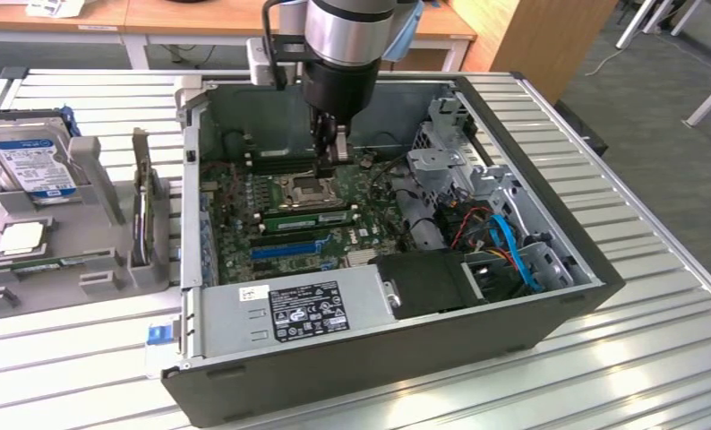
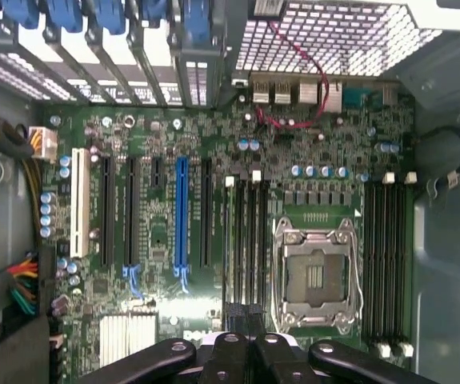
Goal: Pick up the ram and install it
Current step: 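Press down the ram until it locks into place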
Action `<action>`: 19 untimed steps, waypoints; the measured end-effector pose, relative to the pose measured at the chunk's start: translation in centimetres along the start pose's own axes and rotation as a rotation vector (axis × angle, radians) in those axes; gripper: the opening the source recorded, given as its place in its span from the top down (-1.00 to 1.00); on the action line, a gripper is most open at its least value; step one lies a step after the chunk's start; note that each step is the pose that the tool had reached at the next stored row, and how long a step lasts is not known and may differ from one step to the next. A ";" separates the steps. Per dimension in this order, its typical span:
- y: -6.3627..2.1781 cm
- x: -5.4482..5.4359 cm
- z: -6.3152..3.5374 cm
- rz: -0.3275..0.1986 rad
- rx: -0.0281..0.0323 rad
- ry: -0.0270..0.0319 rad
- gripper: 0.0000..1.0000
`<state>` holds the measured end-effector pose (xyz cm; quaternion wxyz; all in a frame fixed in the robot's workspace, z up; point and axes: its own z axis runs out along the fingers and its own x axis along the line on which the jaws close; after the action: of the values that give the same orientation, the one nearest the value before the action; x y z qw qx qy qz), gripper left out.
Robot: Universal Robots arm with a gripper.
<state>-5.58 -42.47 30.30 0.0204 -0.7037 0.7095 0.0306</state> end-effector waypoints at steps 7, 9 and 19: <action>-0.22 0.0 0.00 0.000 0.0000 -0.0001 0.80; -0.22 0.0 0.00 0.000 0.0000 -0.0001 0.80; -0.22 0.0 0.00 0.000 0.0000 -0.0001 0.80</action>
<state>-5.36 -42.47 30.29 0.0204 -0.7038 0.7095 0.0306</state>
